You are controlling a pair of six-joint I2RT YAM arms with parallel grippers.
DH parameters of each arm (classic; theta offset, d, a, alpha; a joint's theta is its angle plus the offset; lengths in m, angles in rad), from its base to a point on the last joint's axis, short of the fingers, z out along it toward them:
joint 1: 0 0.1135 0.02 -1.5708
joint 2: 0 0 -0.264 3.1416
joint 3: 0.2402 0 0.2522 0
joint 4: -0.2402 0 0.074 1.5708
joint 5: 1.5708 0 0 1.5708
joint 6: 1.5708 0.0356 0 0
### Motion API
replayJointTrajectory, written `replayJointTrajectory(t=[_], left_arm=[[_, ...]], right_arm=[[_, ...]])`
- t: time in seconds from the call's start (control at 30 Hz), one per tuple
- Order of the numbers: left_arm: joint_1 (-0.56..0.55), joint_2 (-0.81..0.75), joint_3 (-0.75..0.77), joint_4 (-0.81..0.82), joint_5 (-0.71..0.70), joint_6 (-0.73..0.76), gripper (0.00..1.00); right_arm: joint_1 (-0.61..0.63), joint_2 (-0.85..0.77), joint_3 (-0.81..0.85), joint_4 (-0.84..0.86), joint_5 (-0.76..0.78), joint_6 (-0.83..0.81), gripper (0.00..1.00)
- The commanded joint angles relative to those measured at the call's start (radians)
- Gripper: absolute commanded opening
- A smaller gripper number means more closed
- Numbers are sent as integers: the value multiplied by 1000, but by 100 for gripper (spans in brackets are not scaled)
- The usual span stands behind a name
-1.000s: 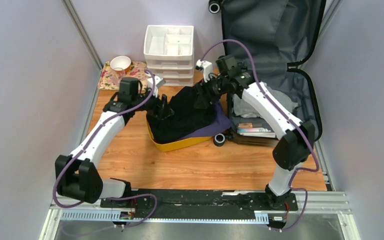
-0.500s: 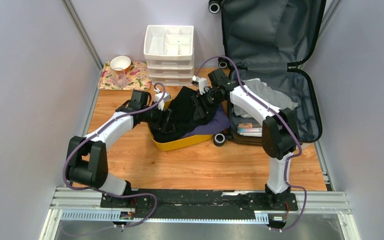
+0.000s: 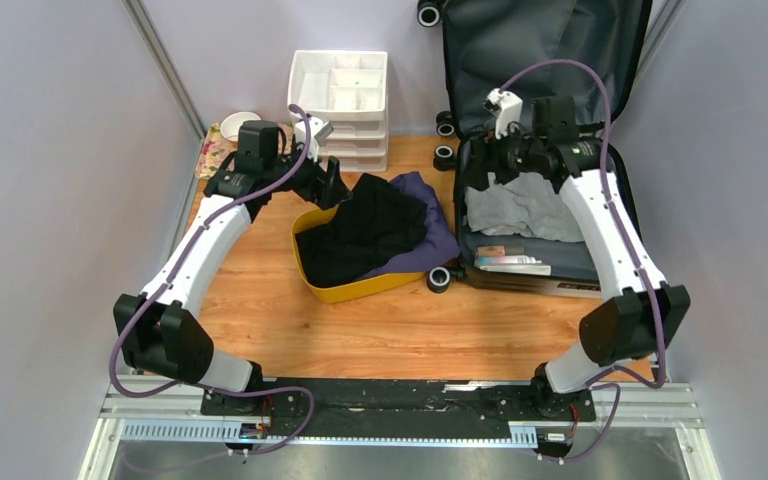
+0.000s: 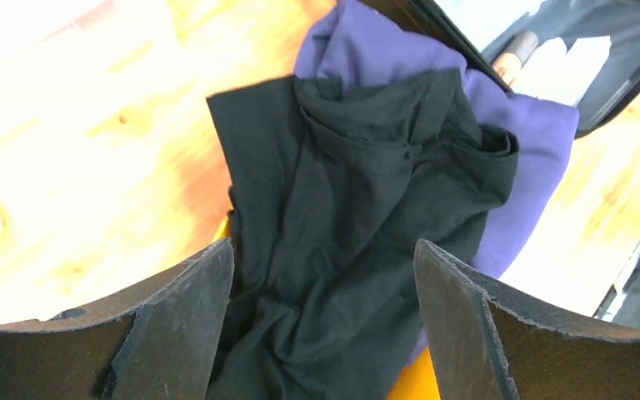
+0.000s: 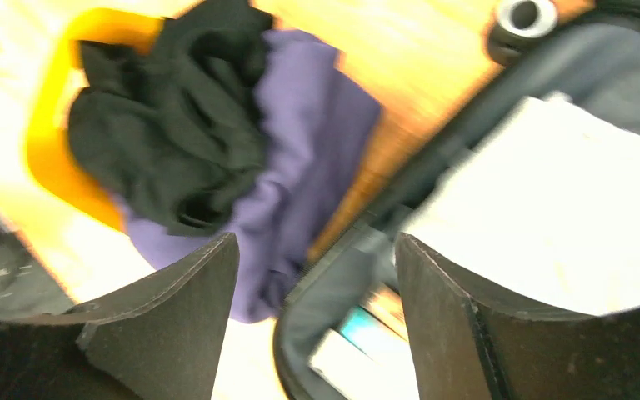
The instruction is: Open, take out, and arrange the luggage
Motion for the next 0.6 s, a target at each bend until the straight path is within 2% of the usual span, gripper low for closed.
replayJointTrajectory(t=[0.0, 0.03, 0.13, 0.33, 0.43, 0.57], left_arm=[[2, 7, 77, -11, -22, 1, 87], [2, 10, 88, -4, -20, -6, 87], [2, 18, 88, 36, -5, -29, 87], [2, 40, 86, 48, 9, -57, 87], [2, 44, 83, 56, 12, -74, 87], [0, 47, 77, 56, 5, -71, 87]], right_arm=[[-14, -51, -129, 12, 241, -146, 71], [-15, -54, -187, 37, 311, -148, 71], [-9, -37, -223, 89, 388, -166, 70], [17, 7, -302, 184, 480, -210, 70], [31, 47, -309, 206, 494, -218, 72], [36, 70, -378, 322, 497, -268, 77]])
